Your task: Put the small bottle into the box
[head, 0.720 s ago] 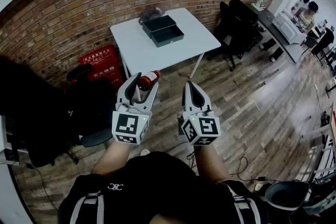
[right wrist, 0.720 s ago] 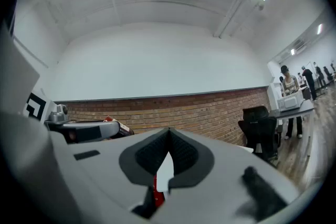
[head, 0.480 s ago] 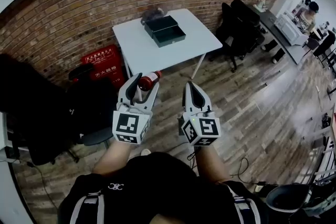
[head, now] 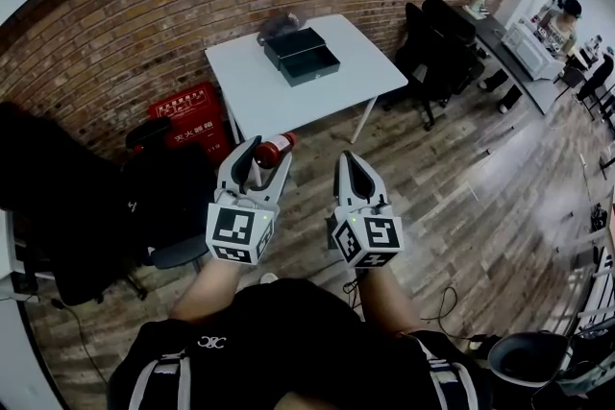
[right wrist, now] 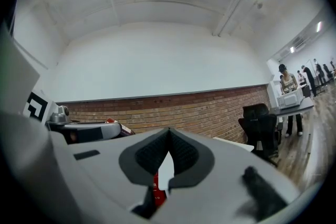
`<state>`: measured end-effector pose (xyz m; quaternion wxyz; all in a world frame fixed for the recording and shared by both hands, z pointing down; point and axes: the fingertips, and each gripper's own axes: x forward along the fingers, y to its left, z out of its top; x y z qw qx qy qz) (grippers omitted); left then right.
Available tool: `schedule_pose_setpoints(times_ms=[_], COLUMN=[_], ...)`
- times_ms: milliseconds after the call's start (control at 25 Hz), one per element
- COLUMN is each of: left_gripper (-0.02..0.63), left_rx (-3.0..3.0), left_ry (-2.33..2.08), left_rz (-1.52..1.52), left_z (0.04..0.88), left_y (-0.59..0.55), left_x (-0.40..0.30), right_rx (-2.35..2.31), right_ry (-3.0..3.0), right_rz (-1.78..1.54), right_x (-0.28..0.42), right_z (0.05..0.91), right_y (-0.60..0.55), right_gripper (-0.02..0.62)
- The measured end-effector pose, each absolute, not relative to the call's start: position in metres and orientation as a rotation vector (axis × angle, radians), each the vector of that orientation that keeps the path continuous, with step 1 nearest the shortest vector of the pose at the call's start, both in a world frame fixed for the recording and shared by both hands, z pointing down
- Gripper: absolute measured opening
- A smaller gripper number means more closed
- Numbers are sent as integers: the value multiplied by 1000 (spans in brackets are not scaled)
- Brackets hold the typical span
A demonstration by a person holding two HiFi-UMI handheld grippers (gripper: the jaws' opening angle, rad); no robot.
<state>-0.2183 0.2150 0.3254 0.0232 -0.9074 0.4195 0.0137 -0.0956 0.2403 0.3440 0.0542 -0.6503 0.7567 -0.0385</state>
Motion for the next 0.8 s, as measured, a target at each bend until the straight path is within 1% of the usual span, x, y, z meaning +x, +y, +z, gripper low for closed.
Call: schedule_pose_setpoints(times_ms=[480, 800], left_gripper=[224, 224], left_rx=[-2827, -2870], left_ry=[1265, 1203], left_rz=[38, 4], left_z=[335, 346], left_y=[180, 165], left_x=[-242, -242], right_rx=[-1992, -2052], right_ry=[2302, 2245], right_rz=[-87, -143], right_x=[-126, -123], right_z=[343, 365], right_y=[207, 195], right_gripper=[28, 28])
